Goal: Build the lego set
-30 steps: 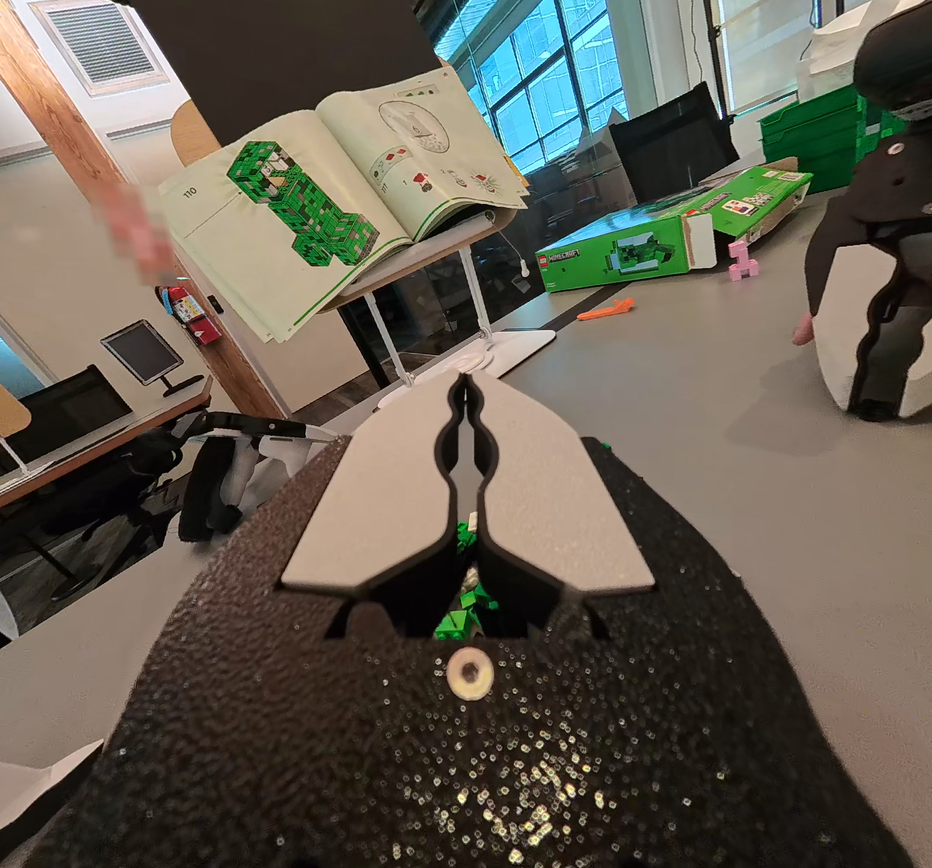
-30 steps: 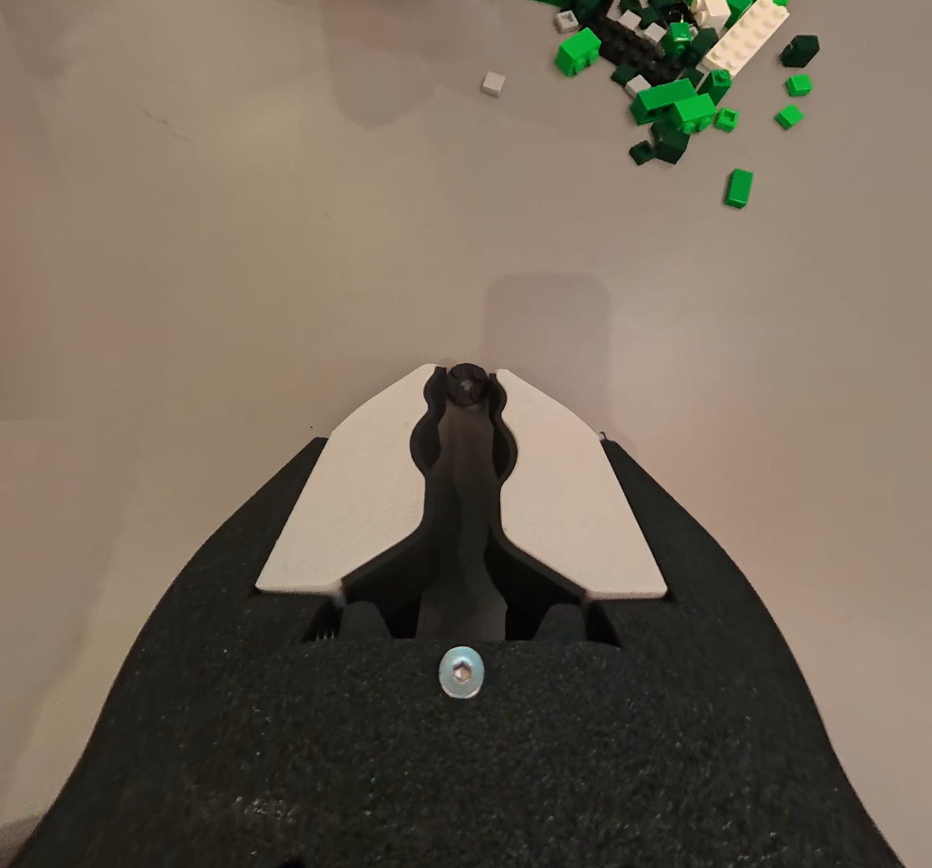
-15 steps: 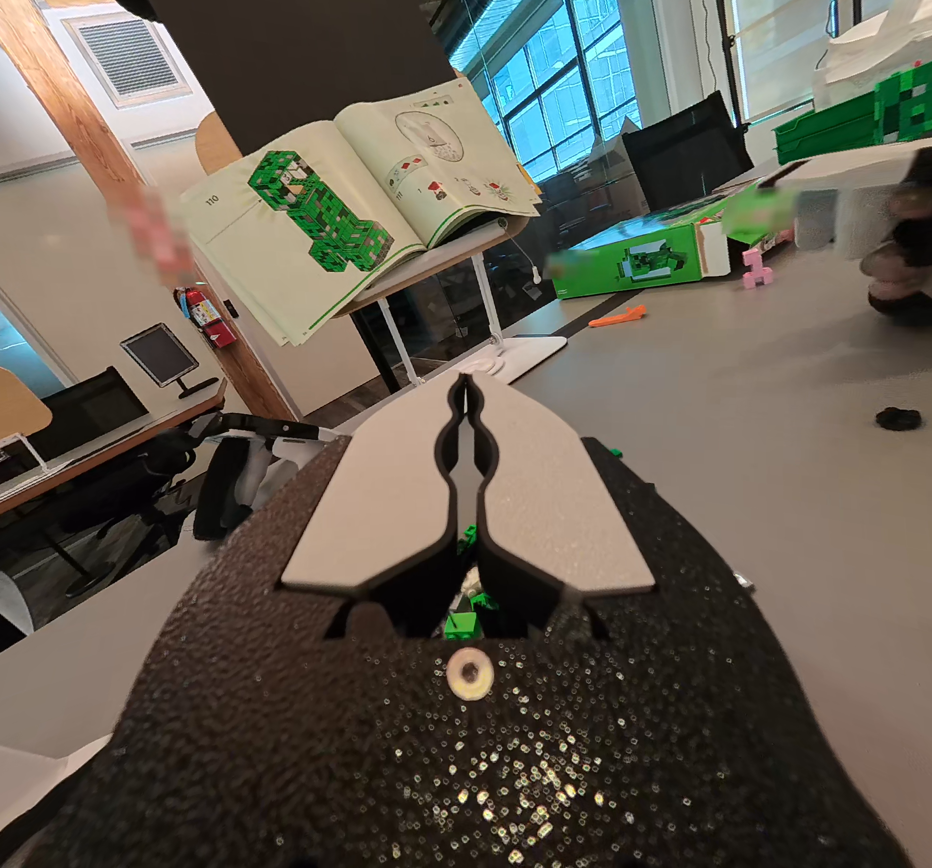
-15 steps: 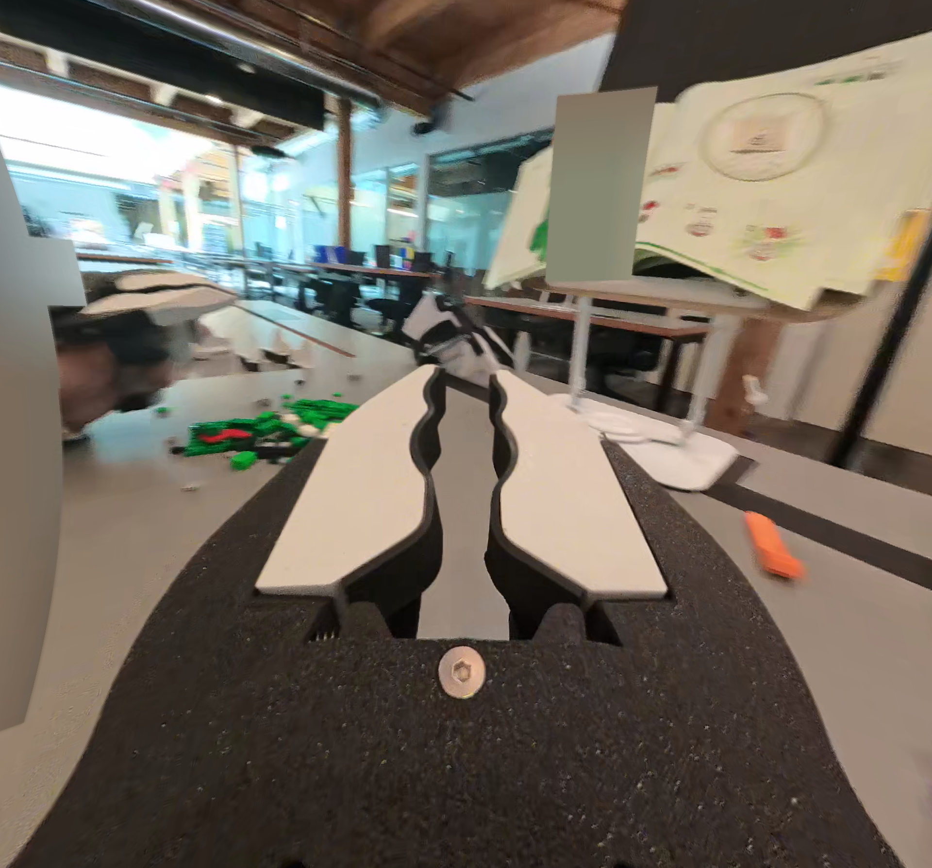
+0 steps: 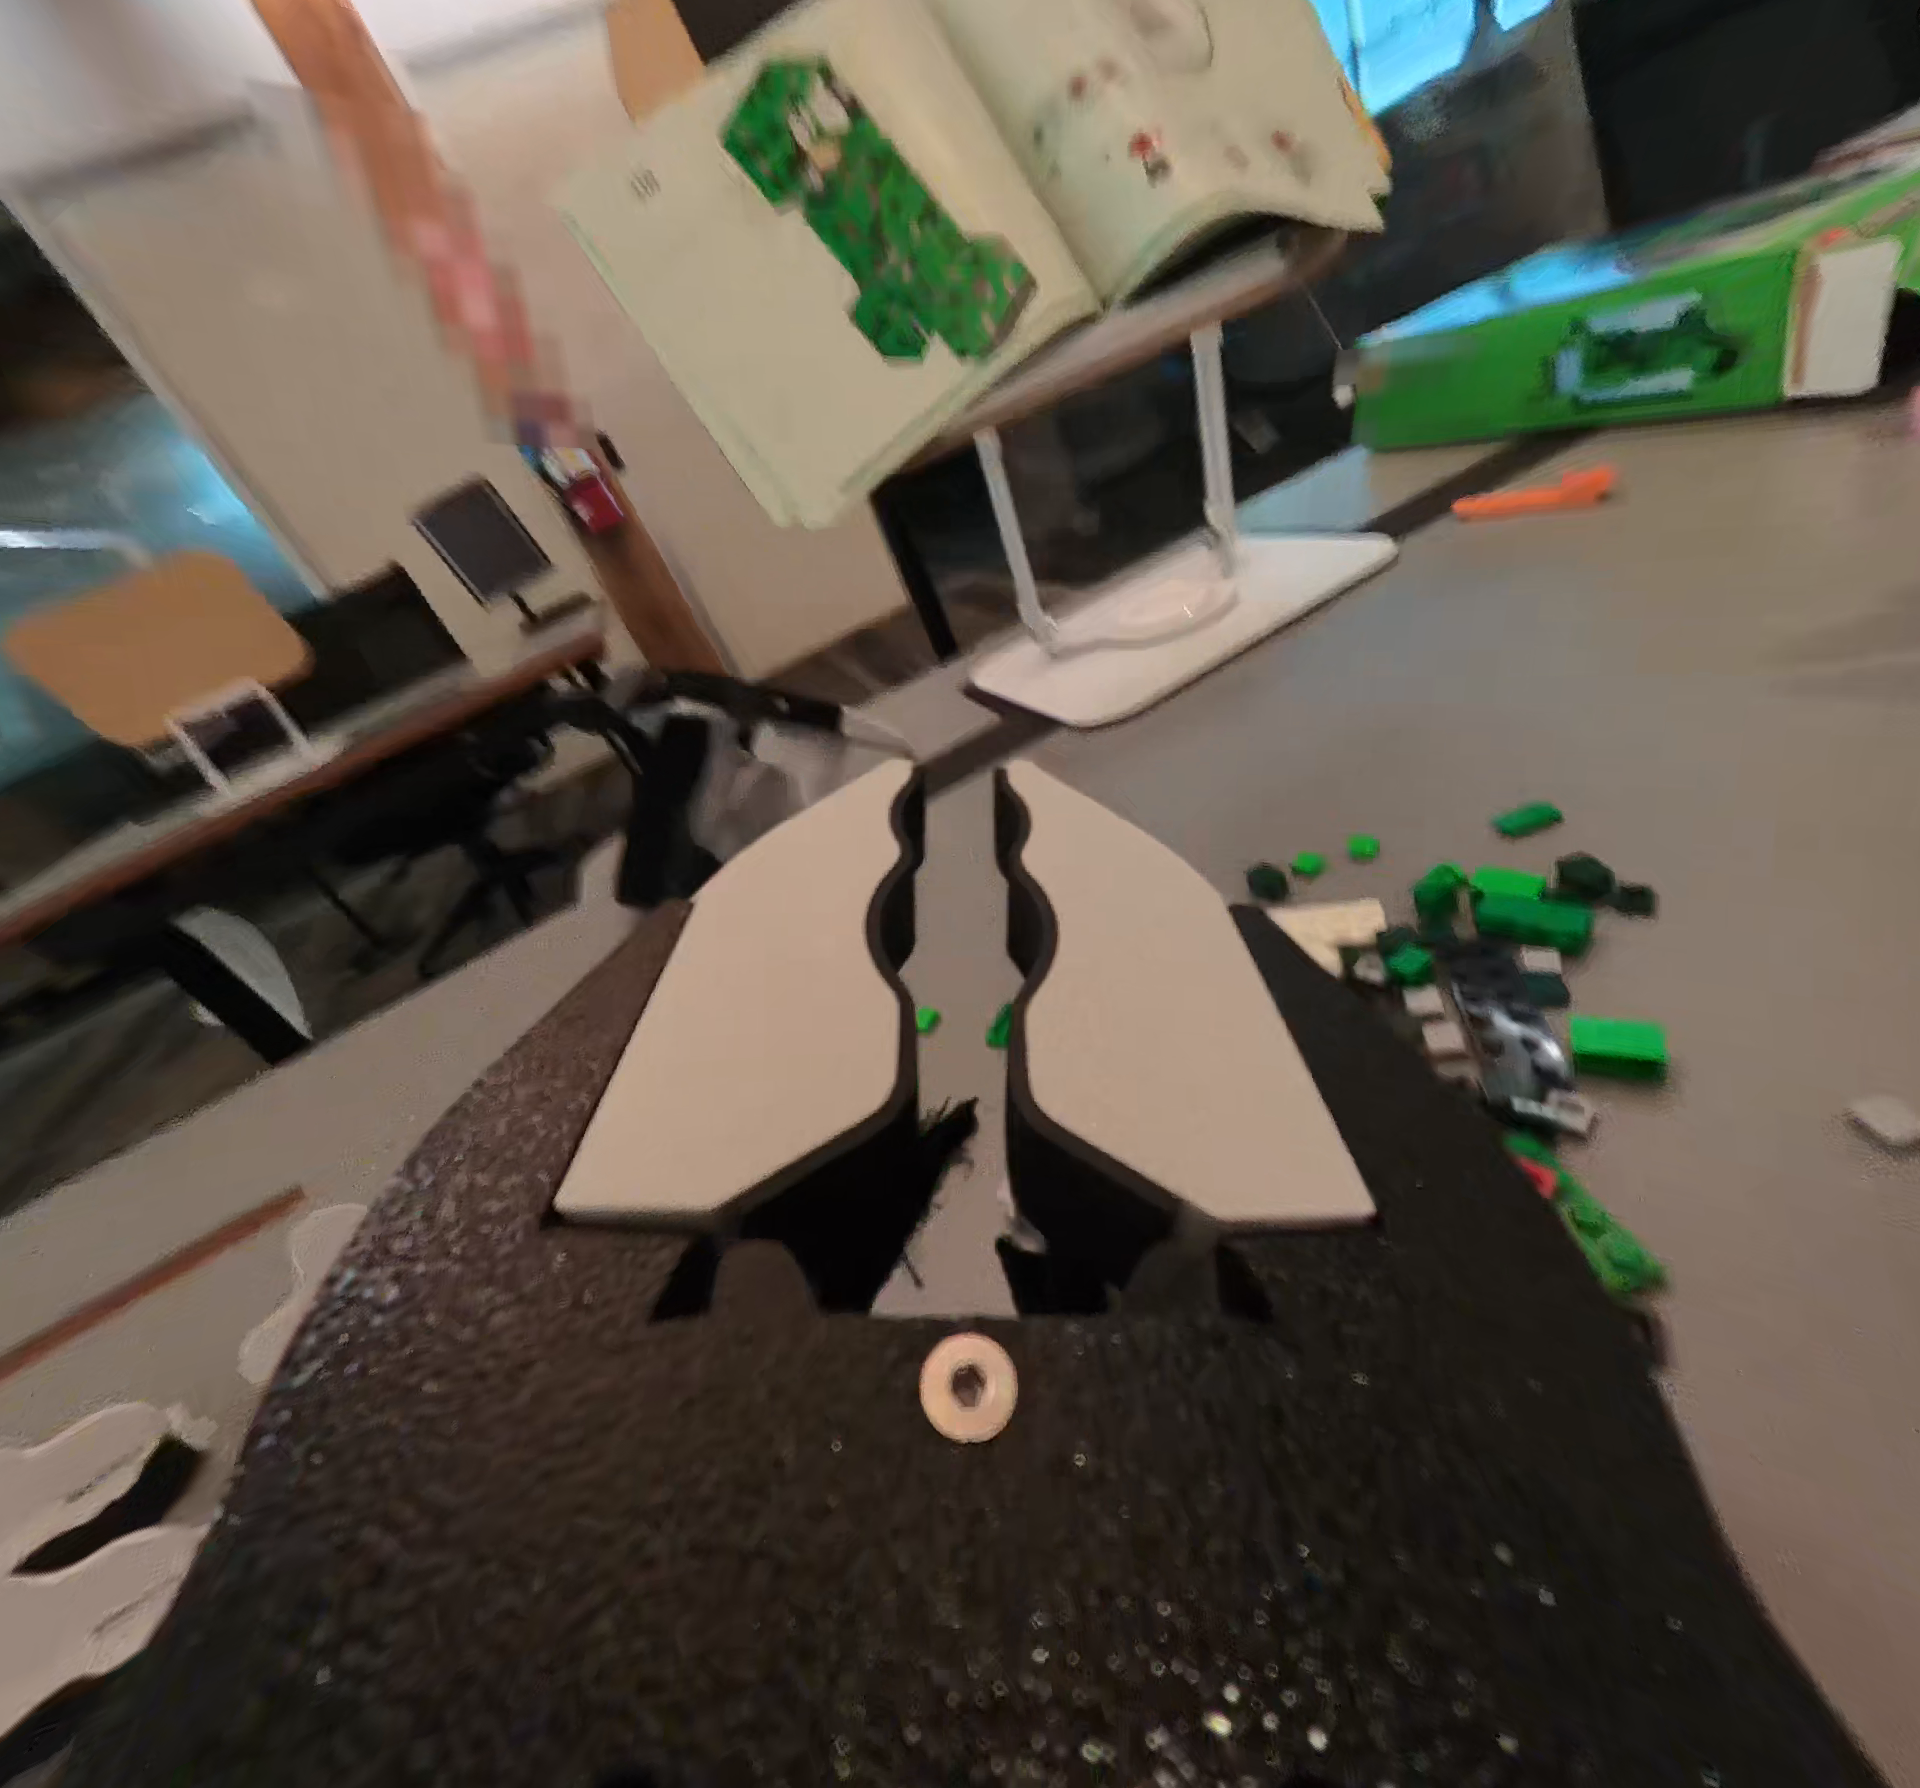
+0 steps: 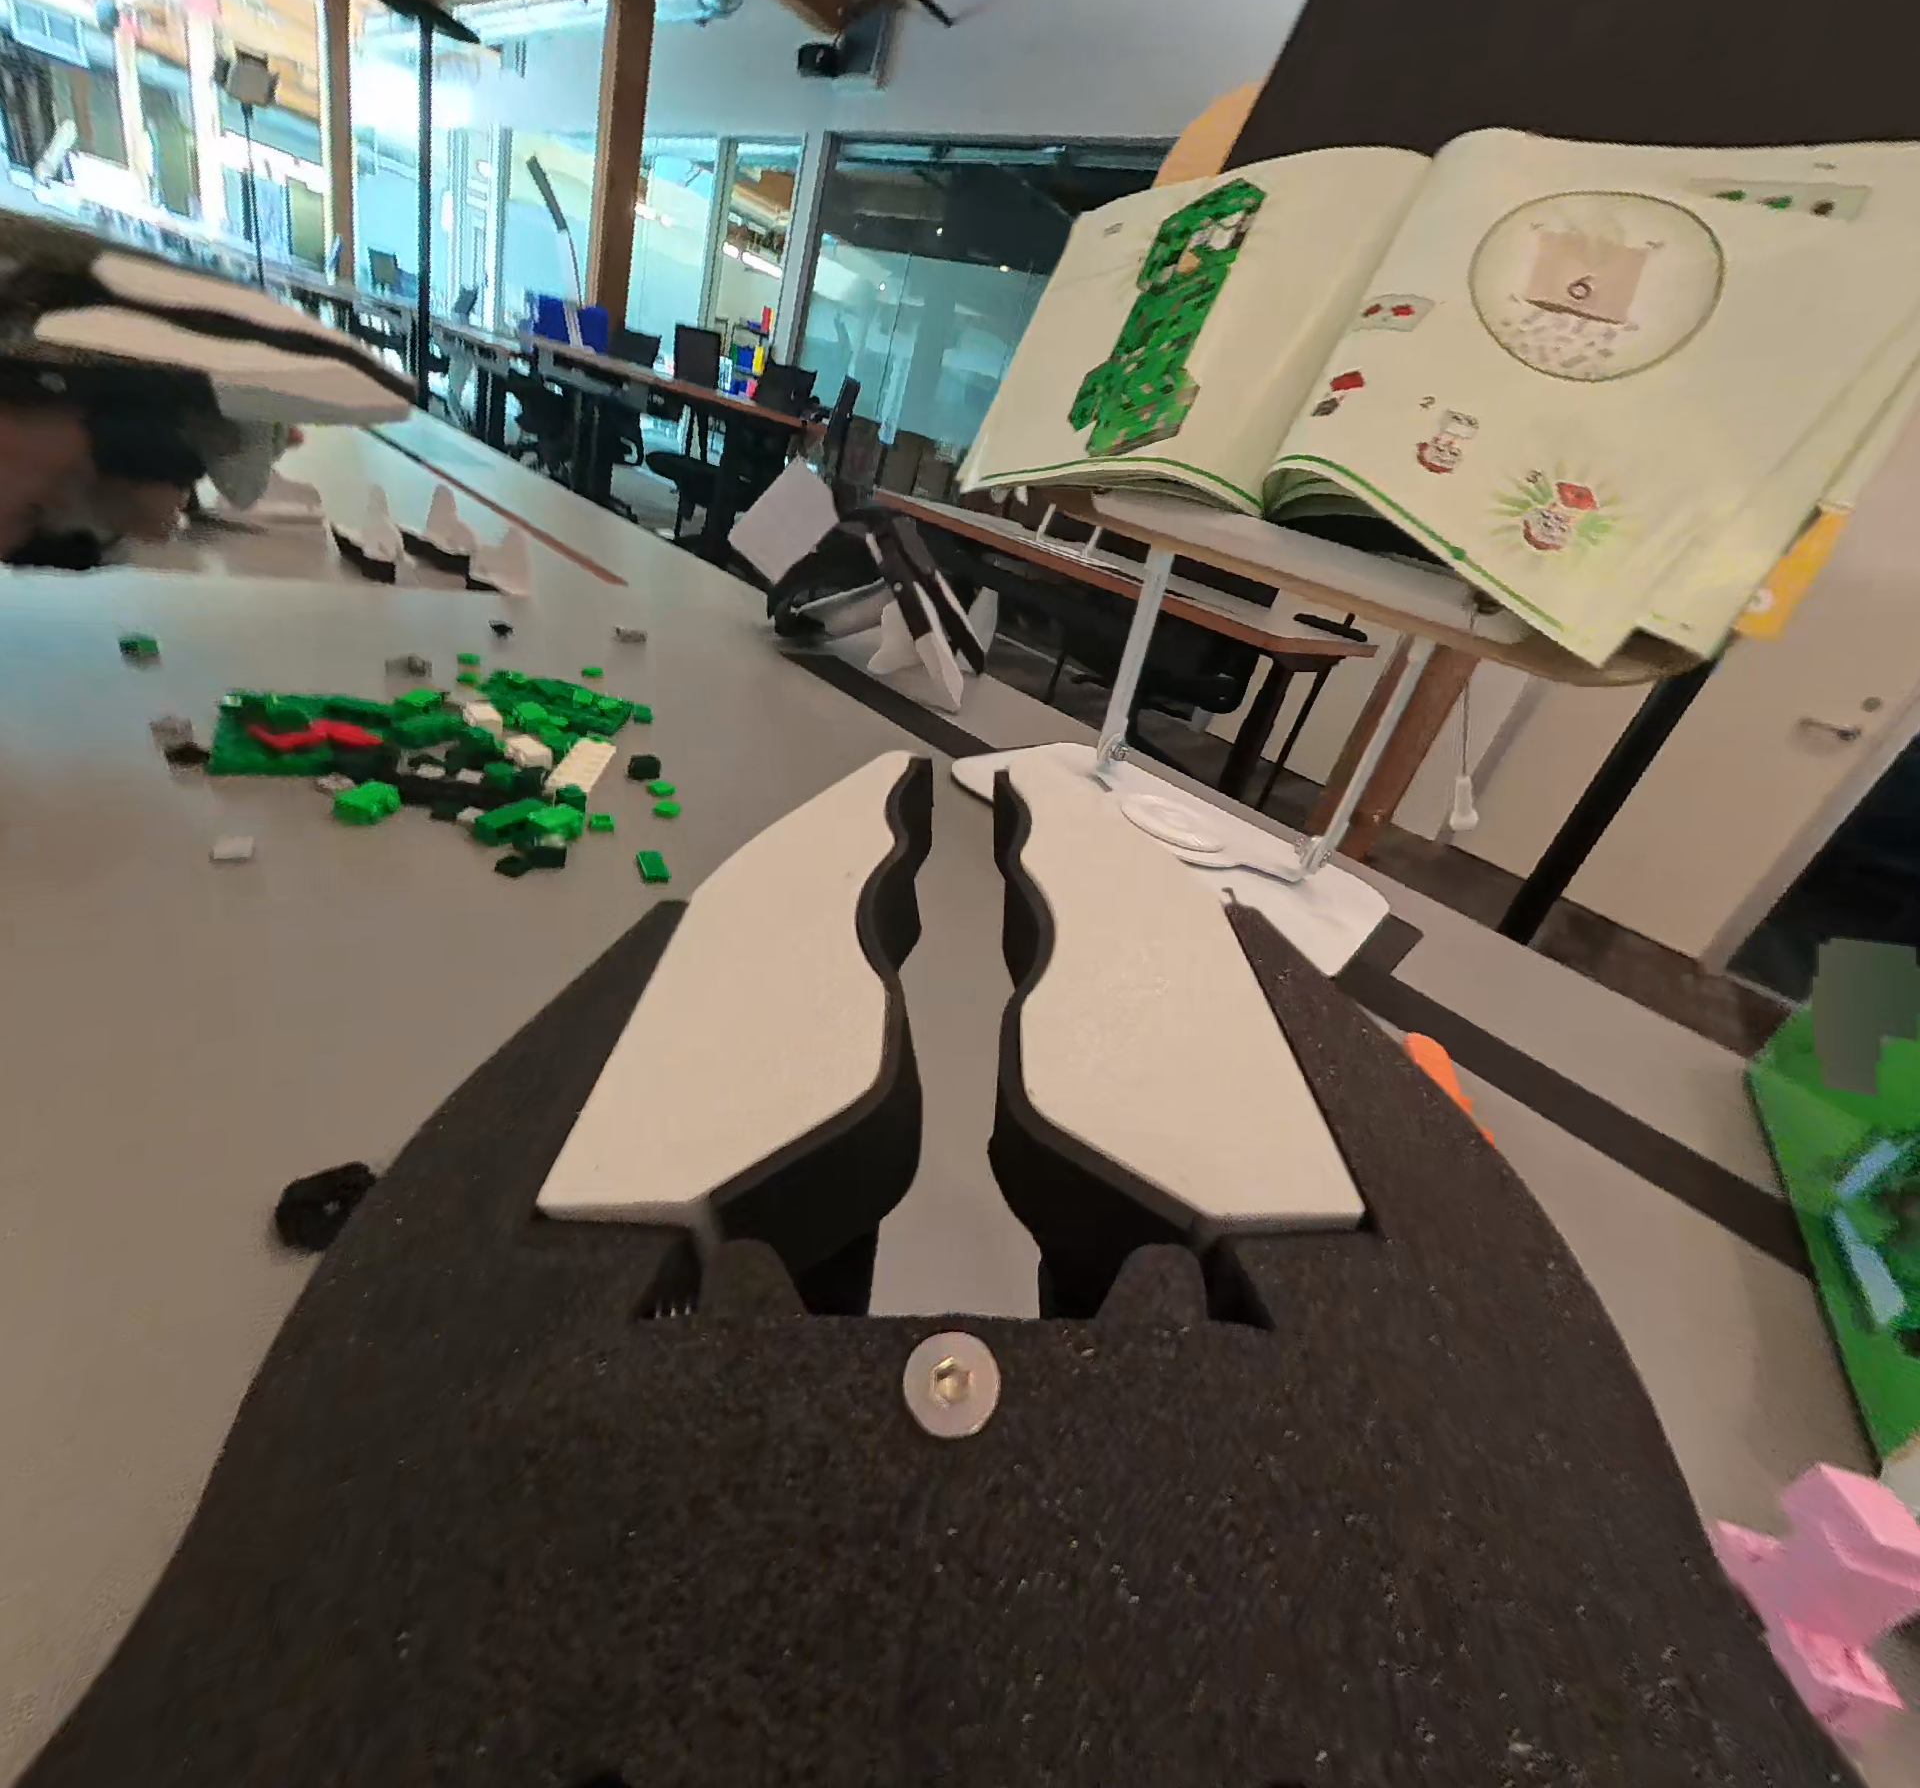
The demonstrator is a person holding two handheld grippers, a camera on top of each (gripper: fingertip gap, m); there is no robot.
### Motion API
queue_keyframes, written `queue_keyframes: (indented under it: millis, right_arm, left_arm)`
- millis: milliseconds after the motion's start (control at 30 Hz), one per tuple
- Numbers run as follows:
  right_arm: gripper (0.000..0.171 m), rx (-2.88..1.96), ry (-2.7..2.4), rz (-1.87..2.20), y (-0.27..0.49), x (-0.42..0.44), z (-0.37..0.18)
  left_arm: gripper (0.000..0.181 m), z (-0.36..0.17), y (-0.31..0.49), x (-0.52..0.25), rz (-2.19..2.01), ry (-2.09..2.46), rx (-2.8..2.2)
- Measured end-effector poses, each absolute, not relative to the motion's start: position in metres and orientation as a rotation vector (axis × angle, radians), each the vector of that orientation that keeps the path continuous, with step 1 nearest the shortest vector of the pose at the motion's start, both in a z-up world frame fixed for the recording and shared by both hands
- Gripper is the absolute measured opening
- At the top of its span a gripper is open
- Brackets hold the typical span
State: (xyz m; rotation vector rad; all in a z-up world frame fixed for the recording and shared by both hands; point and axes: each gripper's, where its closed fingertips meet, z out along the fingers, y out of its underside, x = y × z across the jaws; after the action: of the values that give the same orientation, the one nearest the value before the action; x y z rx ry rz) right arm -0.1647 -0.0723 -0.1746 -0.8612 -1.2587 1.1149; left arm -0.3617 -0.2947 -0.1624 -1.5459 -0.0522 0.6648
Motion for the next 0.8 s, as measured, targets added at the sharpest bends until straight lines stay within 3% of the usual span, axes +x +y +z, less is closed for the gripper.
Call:
queue_keyframes:
  millis: [267, 367, 533, 800]
  right_arm:
    - [0.009, -0.789, -1.368, 1.002, -0.086, -0.17, -0.186]
    - [0.008, -0.789, -1.369, 1.001, -0.086, -0.17, -0.186]
    - [0.008, -0.789, -1.374, 0.998, -0.086, -0.171, -0.187]
    - [0.007, -0.77, -1.403, 0.973, -0.09, -0.171, -0.19]
  left_arm:
    - [0.025, -0.237, -0.292, -0.298, -0.073, 0.29, -2.065]
    - [0.022, -0.256, -0.294, -0.29, -0.079, 0.354, -2.186]
    - [0.032, -0.269, -0.289, -0.288, -0.032, 0.39, -2.232]
    - [0.015, -0.273, -0.285, -0.29, -0.039, 0.376, -2.226]
